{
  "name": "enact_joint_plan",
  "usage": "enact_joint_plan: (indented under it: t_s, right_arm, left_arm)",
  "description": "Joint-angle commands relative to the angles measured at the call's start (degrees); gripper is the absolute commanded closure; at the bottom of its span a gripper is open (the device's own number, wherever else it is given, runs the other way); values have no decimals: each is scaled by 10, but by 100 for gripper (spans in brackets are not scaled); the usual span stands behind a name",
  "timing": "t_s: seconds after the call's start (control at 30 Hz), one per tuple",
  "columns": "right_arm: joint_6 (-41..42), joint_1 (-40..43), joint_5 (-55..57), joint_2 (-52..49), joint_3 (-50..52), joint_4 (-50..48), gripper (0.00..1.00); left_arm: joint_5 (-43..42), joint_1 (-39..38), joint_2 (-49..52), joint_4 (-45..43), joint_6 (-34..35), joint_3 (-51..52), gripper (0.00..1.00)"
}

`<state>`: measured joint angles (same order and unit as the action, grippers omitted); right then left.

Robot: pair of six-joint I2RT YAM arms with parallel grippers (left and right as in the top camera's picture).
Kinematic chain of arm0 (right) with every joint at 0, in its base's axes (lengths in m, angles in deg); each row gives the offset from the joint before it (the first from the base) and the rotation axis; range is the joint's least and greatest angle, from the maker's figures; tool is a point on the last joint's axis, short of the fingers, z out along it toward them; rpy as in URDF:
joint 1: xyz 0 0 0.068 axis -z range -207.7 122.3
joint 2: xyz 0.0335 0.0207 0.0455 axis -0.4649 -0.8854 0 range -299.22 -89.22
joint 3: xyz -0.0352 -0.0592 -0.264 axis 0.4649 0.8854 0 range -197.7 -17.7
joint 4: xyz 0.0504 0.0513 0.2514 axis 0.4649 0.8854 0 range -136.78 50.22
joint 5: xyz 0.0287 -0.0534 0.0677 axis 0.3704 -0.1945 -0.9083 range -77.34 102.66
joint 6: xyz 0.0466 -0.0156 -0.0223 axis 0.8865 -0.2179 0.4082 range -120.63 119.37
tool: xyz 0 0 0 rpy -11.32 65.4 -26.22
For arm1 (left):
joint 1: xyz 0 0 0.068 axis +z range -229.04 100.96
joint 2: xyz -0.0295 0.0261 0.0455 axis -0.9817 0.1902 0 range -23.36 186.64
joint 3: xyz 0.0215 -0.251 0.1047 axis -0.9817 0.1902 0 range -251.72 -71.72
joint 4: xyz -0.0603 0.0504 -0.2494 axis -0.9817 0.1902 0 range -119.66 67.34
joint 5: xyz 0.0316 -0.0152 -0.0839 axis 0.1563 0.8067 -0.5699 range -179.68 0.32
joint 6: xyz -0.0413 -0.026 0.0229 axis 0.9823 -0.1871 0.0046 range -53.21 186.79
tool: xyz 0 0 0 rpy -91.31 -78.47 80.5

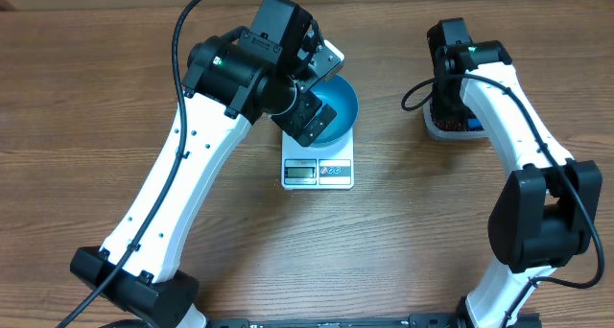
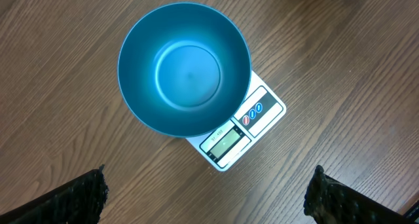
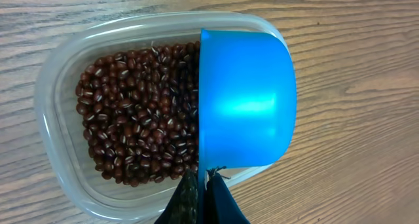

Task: Scoop item into bowl and weigh 150g on scale
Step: 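Lower the blue scoop into the bean container with the right gripper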

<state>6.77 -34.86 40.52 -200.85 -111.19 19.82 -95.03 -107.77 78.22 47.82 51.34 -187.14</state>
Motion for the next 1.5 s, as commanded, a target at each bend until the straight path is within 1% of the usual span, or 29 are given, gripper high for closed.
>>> enact_joint_plan:
  t_s: [0.0,0.3,0.6,0.87,1.07,1.27,1.47]
  right_arm:
    - [-2,3,-1,-7,-8,1,96]
    - [-2,5,-71,-7,-8,0,96]
    - [0,5,-99,-7,-8,5,96]
    - [16,7,-100,-7,-8,8,96]
    - [18,30,-137,-5,-8,8,96]
    - [17,72,-212,-5,-8,3,96]
    - [-5,108,-287,-5,-8,2,96]
  left_arm:
    - [-7,3,-4,-3,-13,2,1]
    - [-7,3,-4,-3,-12,2,0]
    - [-18,3,-4,-3,-12,2,0]
    - [-18,3,-4,-3,-12,2,0]
    - [-19,3,-4,-3,-12,2,1]
    - [-22,3,-4,-3,-12,2,1]
    - [-22,3,-4,-2,-10,2,1]
